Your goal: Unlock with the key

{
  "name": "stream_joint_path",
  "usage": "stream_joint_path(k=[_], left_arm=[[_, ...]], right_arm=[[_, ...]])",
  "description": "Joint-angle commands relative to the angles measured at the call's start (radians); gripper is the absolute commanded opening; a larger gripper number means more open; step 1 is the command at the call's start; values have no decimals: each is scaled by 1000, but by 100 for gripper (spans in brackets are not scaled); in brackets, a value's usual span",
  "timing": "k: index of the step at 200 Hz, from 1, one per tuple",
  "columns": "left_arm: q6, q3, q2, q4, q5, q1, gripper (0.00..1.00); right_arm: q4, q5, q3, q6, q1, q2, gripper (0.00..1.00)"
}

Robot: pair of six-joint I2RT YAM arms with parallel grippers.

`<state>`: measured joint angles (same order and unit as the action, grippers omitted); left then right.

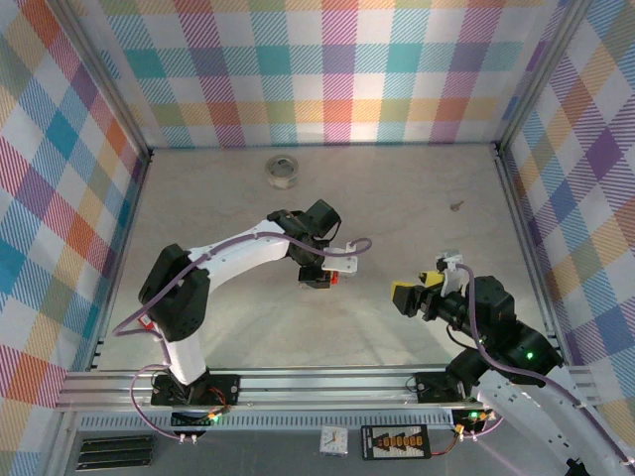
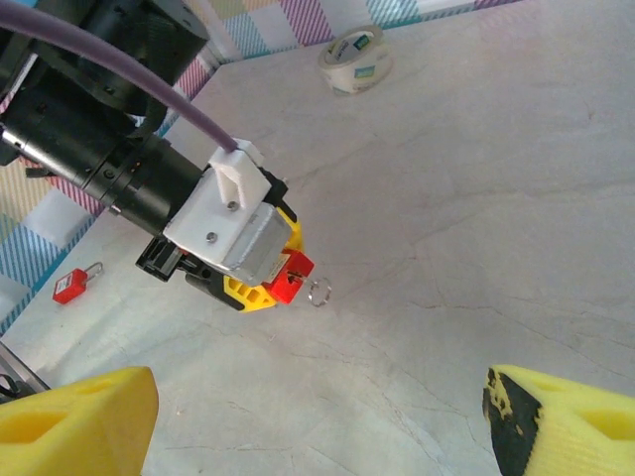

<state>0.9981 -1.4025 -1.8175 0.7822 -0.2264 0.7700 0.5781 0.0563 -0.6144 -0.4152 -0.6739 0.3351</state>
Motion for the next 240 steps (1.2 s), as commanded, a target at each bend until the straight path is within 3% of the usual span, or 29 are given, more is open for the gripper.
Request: stream_joint_path(k=[1, 49, 89, 125, 171, 197, 211, 227, 233, 240], left_arm=[[39, -84, -82, 126, -31, -16, 0], [54, -160, -208, 129, -12, -24, 0], [58, -57, -187, -119, 30, -17, 0], [140, 36, -178, -273, 37, 41, 0], [275, 62, -165, -261, 44, 124, 0], [264, 84, -132, -287, 59, 162, 29], [243, 113, -103, -334, 56, 167, 40], [211, 147, -52, -382, 30, 170, 62], [203, 161, -30, -401, 23, 172, 76], [198, 175, -6, -412, 18, 175, 80]], right_arm=[[11, -3, -18, -12, 2, -1, 85], [43, 17, -26, -6, 2, -20, 85], [47, 30, -35, 9, 2, -21, 85], [68, 52, -49, 24, 2, -17, 85], [116, 93, -73, 39, 2, -47, 87], [129, 118, -84, 35, 2, -48, 88], [133, 116, -100, 33, 2, -41, 89], [147, 109, -132, 35, 2, -29, 90], [157, 109, -145, 37, 2, -23, 90], [167, 110, -165, 41, 2, -19, 90]])
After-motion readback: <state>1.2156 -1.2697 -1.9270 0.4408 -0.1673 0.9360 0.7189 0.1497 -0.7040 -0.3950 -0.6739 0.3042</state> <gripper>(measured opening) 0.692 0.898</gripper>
